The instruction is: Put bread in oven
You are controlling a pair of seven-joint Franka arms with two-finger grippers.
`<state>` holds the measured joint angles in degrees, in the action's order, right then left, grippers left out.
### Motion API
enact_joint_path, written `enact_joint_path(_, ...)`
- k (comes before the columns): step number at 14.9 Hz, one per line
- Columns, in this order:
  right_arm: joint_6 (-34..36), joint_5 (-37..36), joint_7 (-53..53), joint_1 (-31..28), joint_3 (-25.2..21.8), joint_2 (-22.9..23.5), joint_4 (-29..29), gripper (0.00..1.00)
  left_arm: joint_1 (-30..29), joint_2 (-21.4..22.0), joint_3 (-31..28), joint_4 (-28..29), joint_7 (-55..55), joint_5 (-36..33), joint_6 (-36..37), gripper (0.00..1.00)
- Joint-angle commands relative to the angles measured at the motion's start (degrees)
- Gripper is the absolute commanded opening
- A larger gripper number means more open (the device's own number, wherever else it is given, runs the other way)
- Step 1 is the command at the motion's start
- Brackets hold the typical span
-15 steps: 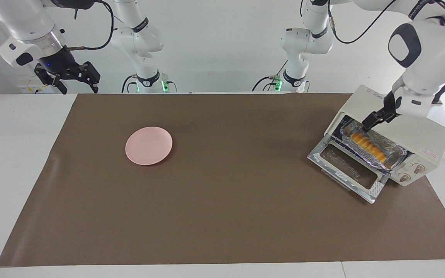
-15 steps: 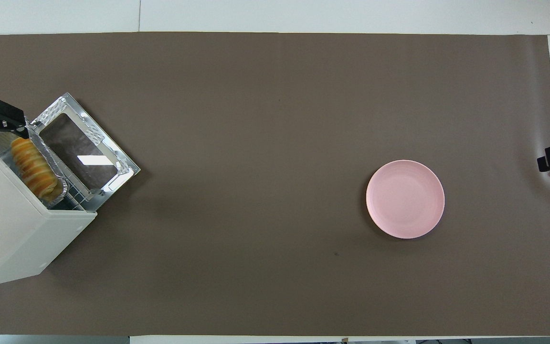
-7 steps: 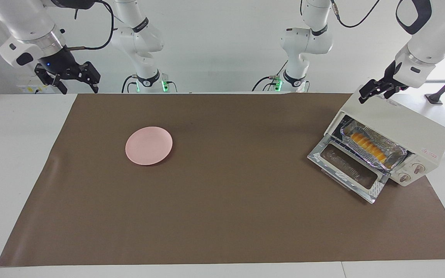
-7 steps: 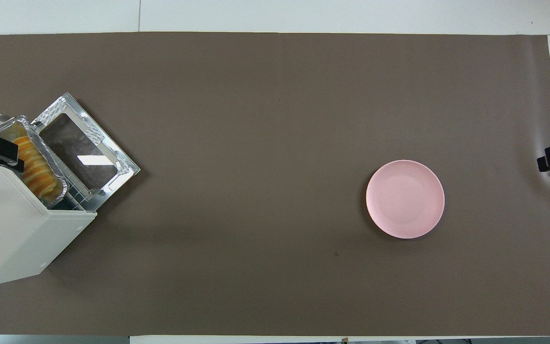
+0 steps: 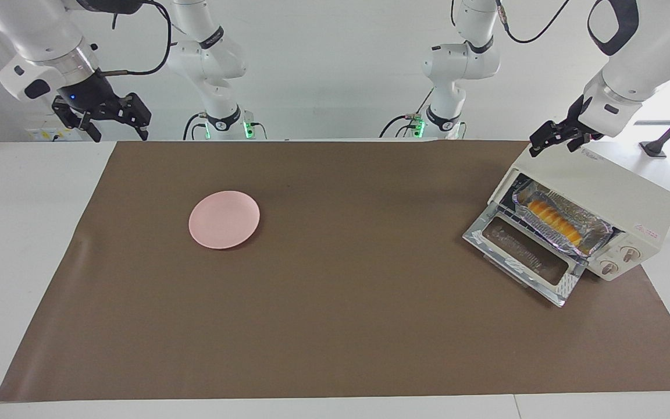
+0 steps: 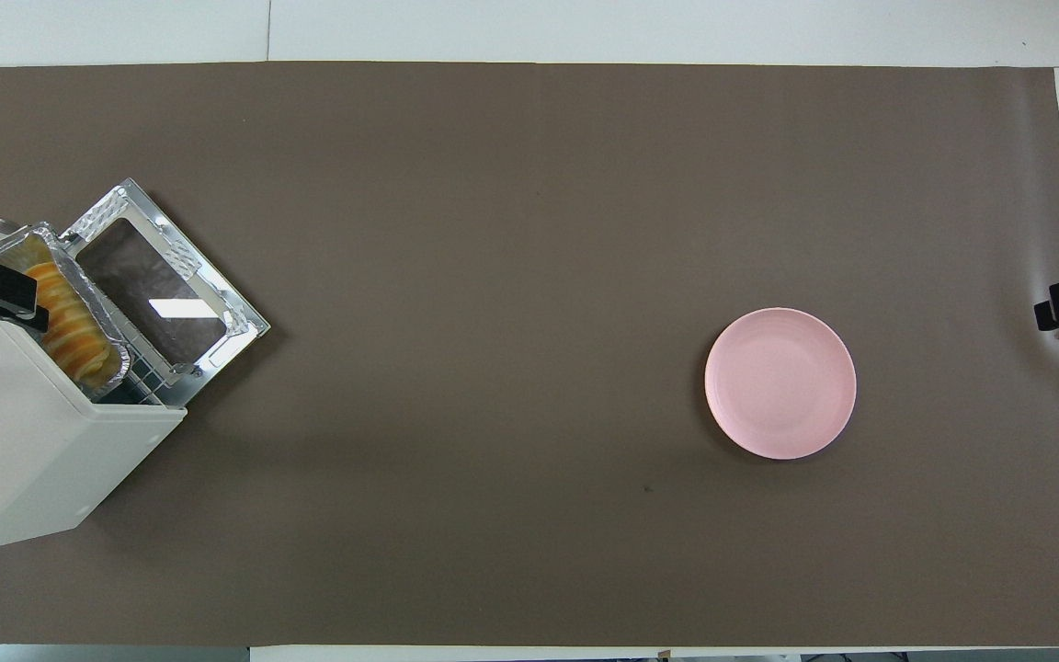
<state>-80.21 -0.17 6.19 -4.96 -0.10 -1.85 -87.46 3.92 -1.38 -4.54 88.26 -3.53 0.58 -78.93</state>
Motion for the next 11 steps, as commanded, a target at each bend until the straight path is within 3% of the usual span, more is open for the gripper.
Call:
enact_joint_path(1, 0.9, 0.6, 1.3, -0.3, 0.0, -0.6, -0.2, 1.00, -0.1, 2.6, 0.8, 3.9, 0.4, 0.6, -3.0, 1.00)
enact_joint_path(11, 0.9, 0.6, 1.3, -0.3, 0.0, -0.6, -0.2, 1.00, 1.4, 2.6, 0.7, 3.0, 1.4, 0.3, -5.4, 1.00)
